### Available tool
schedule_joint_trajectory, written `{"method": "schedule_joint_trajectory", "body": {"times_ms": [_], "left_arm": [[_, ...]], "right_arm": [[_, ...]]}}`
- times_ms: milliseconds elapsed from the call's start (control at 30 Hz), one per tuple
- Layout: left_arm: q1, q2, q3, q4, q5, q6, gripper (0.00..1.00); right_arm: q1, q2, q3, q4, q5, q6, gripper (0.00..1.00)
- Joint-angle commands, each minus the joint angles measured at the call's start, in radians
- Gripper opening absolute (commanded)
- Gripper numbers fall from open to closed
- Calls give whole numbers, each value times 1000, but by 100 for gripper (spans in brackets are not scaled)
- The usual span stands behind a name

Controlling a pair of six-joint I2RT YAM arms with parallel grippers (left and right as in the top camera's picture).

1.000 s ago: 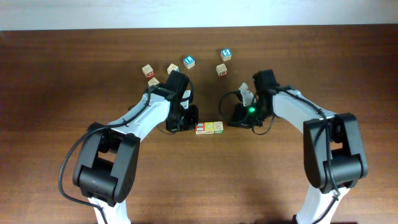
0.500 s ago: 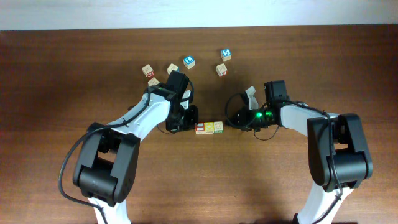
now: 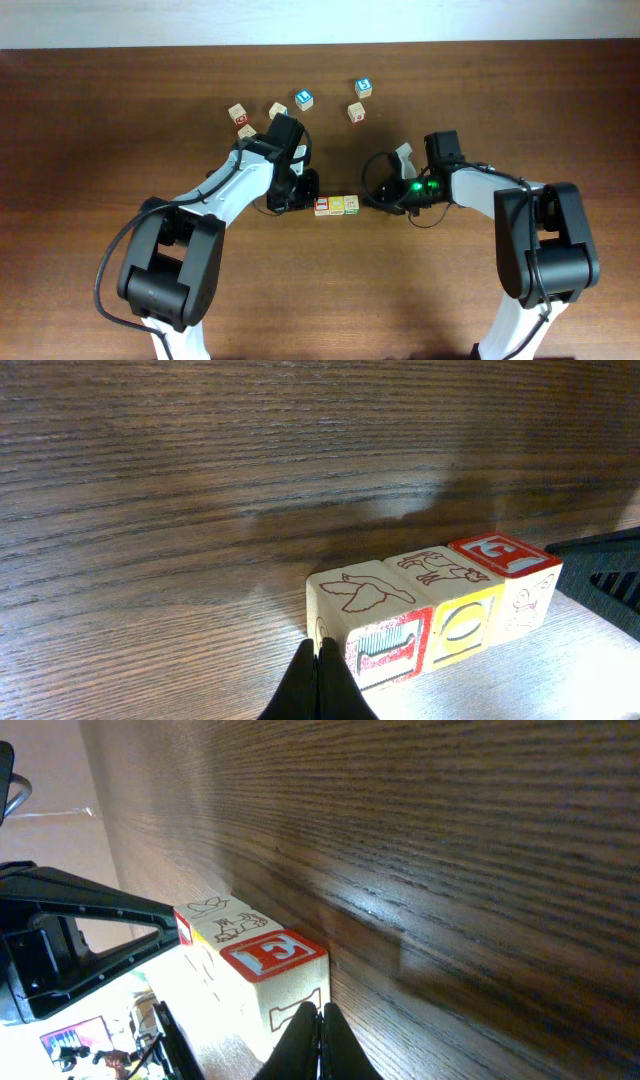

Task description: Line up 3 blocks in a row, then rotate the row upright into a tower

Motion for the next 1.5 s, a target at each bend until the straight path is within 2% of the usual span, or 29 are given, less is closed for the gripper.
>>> {"method": "schedule_joint_trajectory", "body": {"times_ms": [0, 267, 433, 767, 1467], "left_arm": [[-4, 7, -3, -1, 3, 16, 0], [-4, 7, -3, -2, 3, 16, 0], [-4, 7, -3, -2, 3, 16, 0], [-4, 7, -3, -2, 4, 16, 0], [-4, 7, -3, -2, 3, 16, 0]], "right_arm": [[29, -11, -6, 0, 16, 29, 4], [45, -11, -6, 1, 20, 29, 4], [45, -11, -5, 61, -82, 31, 4], [45, -12, -4, 55, -111, 32, 4], [113, -90, 2, -5, -22, 40, 4]]}}
